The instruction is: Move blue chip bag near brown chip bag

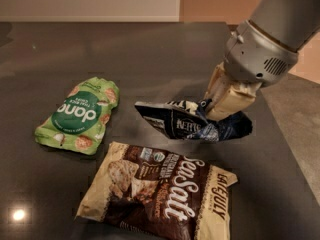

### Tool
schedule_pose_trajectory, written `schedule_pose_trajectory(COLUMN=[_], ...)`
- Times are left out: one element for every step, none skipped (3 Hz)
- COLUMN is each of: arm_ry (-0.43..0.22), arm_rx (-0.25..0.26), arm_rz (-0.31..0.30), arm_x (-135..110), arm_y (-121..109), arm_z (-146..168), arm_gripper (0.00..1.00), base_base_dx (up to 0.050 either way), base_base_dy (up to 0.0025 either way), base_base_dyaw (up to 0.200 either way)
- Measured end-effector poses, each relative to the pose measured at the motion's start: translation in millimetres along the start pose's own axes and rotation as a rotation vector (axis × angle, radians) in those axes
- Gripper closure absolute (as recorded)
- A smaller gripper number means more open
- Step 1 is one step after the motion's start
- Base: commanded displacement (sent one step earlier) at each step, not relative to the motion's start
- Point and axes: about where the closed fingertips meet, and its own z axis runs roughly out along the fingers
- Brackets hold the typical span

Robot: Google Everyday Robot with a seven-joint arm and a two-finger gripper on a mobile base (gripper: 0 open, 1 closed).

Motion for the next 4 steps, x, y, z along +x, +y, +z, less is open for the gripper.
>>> schedule_pose_trajectory(arm_ry=[-0.009,-0.015,-0.021,-0.025], arm_rx=[-0.019,-0.001,0.015,0.03], arm_rz=[-0.021,-0.022,-0.024,-0.027], arm_x=[-13,-16,-19,-21], arm_y=[10,5,2,0], arm_z=[6,6,7,6], arm_gripper=[0.61,0.38,0.14,0.0], base_base_dx=[0.0,0.0,0.0,0.0], base_base_dy=[0.0,0.0,0.0,0.0], base_base_dyaw=[0.0,0.0,0.0,0.0])
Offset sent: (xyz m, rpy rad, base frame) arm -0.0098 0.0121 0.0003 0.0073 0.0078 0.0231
